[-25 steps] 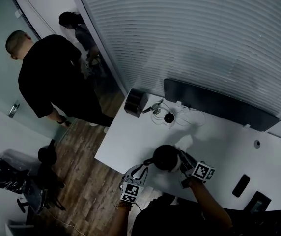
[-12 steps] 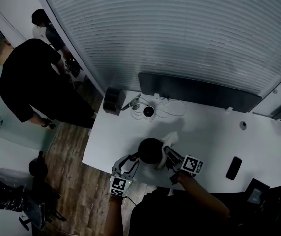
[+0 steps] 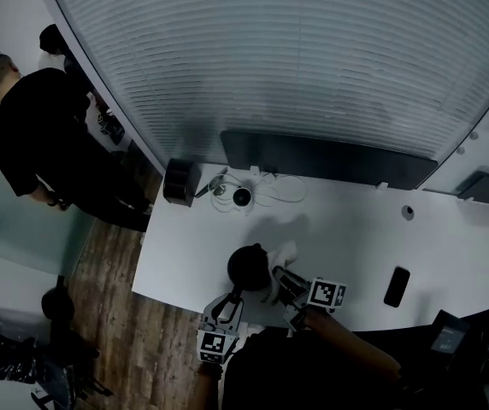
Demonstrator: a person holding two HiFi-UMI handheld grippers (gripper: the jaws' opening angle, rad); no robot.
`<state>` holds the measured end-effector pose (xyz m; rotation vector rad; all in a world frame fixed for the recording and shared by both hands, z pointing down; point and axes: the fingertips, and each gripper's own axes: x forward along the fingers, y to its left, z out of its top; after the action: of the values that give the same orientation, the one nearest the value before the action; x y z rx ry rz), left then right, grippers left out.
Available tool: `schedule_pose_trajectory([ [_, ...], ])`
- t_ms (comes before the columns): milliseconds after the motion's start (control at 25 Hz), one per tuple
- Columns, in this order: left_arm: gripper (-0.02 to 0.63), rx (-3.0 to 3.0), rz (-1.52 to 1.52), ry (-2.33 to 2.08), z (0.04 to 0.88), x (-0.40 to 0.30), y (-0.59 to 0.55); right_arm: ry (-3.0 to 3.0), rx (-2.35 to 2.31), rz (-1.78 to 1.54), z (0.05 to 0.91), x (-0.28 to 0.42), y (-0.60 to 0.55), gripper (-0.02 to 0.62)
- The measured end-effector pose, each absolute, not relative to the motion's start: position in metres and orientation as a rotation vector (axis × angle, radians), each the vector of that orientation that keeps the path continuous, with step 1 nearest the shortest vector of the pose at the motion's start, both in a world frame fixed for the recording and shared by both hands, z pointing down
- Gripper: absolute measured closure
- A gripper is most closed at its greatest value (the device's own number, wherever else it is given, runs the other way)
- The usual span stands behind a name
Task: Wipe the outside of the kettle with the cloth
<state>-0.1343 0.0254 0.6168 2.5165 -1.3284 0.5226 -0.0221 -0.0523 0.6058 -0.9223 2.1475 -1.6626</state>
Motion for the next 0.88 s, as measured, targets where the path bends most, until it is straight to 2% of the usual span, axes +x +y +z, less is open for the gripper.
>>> schedule_pose_trajectory([
  [120,0.486,2.502,0.520,-1.221,0.621,-0.107,0.036,2.225,-1.010,-1.634,0.619,-0.016,-0.044,0.560],
  [320,0.486,2.567,0.569,-0.996,0.621,-0.053,0.053,2.118,-1.177,-1.870,0.681,0.008,-0.042,0.560],
  [400,0.486,2.610,0.638,-0.924,0.626,-0.040,0.056,2.103,-1.063,-1.906,0.667,0.002,-0.036,0.560],
  [600,0.486,2.631,0.689,-0.894,0.627,-0.028,0.044,2.293,-0.824,-1.739,0.597,-0.023,-0.024,0.560],
  [880,0.486,2.646,0.705,-0.860,0.626,-0.024,0.042,2.240,-0.875,-2.050,0.695,-0.015,-0.002,0.560],
])
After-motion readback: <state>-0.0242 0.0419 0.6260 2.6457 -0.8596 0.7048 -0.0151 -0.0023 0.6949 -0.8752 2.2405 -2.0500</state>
